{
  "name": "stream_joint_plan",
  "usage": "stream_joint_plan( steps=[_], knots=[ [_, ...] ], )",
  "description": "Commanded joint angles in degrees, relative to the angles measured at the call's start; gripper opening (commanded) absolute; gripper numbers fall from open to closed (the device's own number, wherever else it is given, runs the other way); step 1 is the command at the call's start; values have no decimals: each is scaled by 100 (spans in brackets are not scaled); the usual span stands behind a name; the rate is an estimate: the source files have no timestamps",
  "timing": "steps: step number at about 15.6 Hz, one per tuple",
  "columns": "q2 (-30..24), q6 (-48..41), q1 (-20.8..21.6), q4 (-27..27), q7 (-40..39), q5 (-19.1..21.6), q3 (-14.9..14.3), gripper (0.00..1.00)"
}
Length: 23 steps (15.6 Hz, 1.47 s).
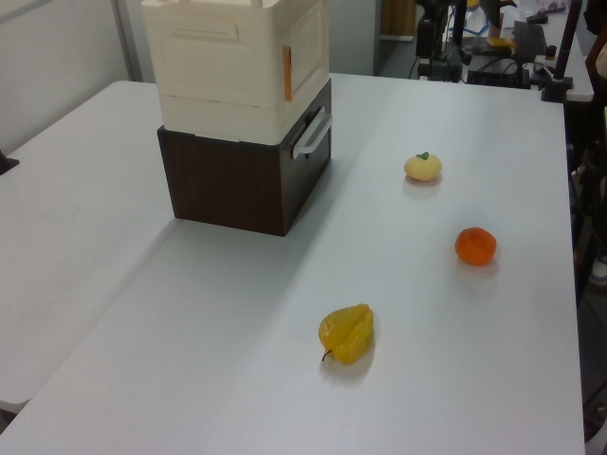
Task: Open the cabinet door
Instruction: 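Move the gripper to the cream cabinet door's edge handle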
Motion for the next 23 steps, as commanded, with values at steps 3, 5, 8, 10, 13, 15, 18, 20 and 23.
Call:
stream_joint_plan(
  steps=[3, 5, 8, 10, 13, 15, 18, 20, 23],
  knots=[
    [-22, -146, 51, 3, 62, 58, 20, 100],
    [22, -128, 60, 4, 62, 58, 29, 100],
    [136, -6, 60, 38, 88, 75, 81, 100],
    [163, 414, 42, 161, 97, 110, 161, 100],
    [303, 1187, 51, 205, 106, 102, 222, 100],
    [505, 1697, 51, 319, 115, 102, 380, 100],
    [734, 2655, 42, 320, 132, 110, 477, 100],
    [848, 3235, 42, 320, 272, 119, 530, 100],
    [1033, 4114, 42, 320, 623, 119, 530, 97]
  ],
)
